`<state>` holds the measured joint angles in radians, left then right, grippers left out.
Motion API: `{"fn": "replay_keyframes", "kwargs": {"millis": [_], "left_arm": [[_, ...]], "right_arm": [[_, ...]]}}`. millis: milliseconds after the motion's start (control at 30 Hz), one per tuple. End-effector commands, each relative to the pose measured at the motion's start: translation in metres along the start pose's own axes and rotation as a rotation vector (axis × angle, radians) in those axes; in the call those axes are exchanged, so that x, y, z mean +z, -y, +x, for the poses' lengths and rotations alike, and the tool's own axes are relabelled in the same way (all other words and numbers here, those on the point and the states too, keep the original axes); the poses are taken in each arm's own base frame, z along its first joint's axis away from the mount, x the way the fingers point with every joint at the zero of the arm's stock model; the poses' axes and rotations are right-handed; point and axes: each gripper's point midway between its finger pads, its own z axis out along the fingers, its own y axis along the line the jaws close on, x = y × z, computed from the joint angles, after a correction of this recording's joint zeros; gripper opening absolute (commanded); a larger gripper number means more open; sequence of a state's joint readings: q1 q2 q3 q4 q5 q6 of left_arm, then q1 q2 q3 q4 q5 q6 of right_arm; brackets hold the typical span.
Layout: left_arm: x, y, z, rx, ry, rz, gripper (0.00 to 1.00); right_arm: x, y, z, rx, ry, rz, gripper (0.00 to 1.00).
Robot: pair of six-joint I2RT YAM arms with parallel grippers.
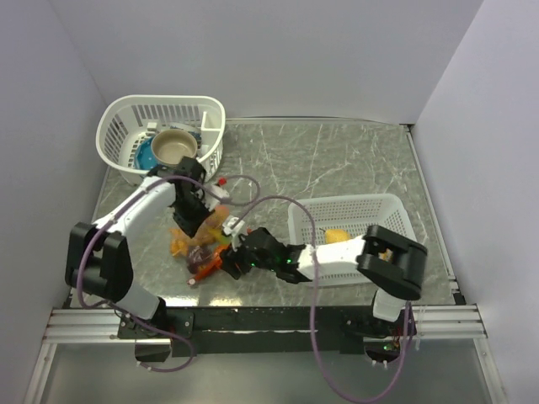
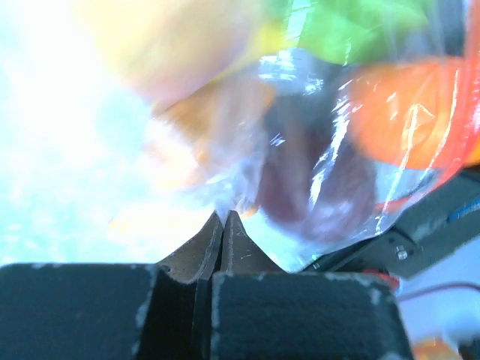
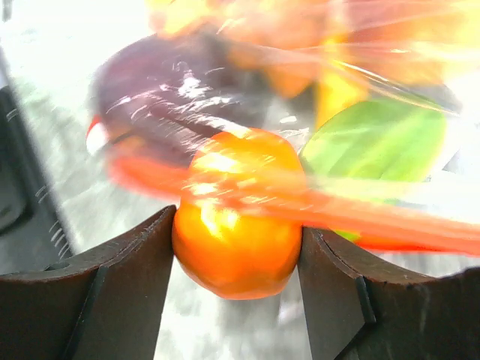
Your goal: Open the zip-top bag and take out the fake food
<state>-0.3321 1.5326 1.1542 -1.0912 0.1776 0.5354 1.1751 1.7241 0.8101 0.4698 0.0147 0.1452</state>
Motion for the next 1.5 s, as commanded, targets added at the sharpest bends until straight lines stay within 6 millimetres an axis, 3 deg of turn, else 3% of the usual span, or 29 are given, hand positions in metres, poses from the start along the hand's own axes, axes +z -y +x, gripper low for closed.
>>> {"fn": "replay_keyframes", "kwargs": {"millis": [0,200,367,400,433,467,500,600,633,700,800,833,867,933,1000,1033,1100,1133,1200,1300,1333,1467], "left_arm": [[-0.025,-0.008,-0.006,-0.007,0.11,-0.007,0.01],[0.01,-0.01,0.011,-0.07,0.046,-0.005,0.01],[0.018,0.002,0.023,-0.072,0.033,0.021,0.01],[0.018,0.003,0.025,-0.07,0.032,0.02,0.01],[0.017,0.005,0.026,-0.065,0.038,0.018,0.01],[0.018,0.006,0.027,-0.063,0.038,0.02,0.01],[0.017,0.006,0.028,-0.065,0.039,0.019,0.01],[0.013,0.008,0.026,-0.068,0.047,0.019,0.01],[0.01,0.009,0.024,-0.065,0.054,0.024,0.01],[0.005,0.012,0.019,-0.066,0.079,0.037,0.01],[-0.01,0.017,0.008,-0.057,0.125,0.06,0.01],[-0.015,0.018,0.003,-0.054,0.146,0.064,0.01],[-0.017,0.018,0.002,-0.055,0.149,0.066,0.01],[-0.016,0.018,0.003,-0.056,0.14,0.065,0.01],[-0.01,0.014,0.005,-0.058,0.127,0.055,0.01],[-0.006,0.013,0.011,-0.063,0.105,0.044,0.01],[0.001,0.009,0.013,-0.068,0.095,0.027,0.01],[0.007,0.008,0.018,-0.074,0.078,0.02,0.01],[0.014,-0.001,0.027,-0.075,0.041,-0.029,0.01],[0.028,-0.008,0.037,-0.081,-0.001,-0.062,0.01],[0.034,-0.008,0.04,-0.084,-0.008,-0.065,0.01],[0.045,-0.008,0.04,-0.098,-0.026,-0.059,0.01]], "right_arm": [[-0.036,-0.017,-0.028,0.062,0.051,-0.04,0.28],[-0.078,-0.034,-0.037,0.081,0.021,-0.13,0.32],[-0.119,-0.004,-0.057,0.109,0.092,0.007,0.29],[-0.127,0.027,-0.053,0.127,0.125,0.17,0.27],[-0.146,0.043,-0.069,0.174,0.208,0.25,0.22],[-0.156,0.066,-0.06,0.206,0.234,0.35,0.2],[-0.176,0.099,-0.064,0.249,0.307,0.529,0.18],[-0.215,0.149,-0.07,0.378,0.421,0.76,0.17],[-0.221,0.162,-0.054,0.426,0.379,0.849,0.14],[-0.232,0.178,-0.05,0.456,0.371,0.961,0.13],[-0.235,0.196,-0.028,0.475,0.298,1.086,0.46],[-0.228,0.199,-0.015,0.461,0.232,1.104,0.79],[-0.225,0.201,-0.015,0.453,0.213,1.114,0.97],[-0.217,0.199,-0.013,0.408,0.162,1.101,1.0],[-0.212,0.189,-0.024,0.361,0.182,1.05,1.0],[-0.209,0.173,-0.044,0.307,0.24,0.986,1.0],[-0.202,0.148,-0.06,0.248,0.284,0.877,1.0],[-0.191,0.123,-0.072,0.182,0.309,0.777,1.0],[-0.171,0.092,-0.08,0.14,0.312,0.631,1.0],[-0.14,0.053,-0.076,0.083,0.271,0.482,0.93],[-0.131,0.047,-0.073,0.085,0.259,0.458,0.85],[-0.09,0.021,-0.057,0.08,0.201,0.364,0.7]]}}
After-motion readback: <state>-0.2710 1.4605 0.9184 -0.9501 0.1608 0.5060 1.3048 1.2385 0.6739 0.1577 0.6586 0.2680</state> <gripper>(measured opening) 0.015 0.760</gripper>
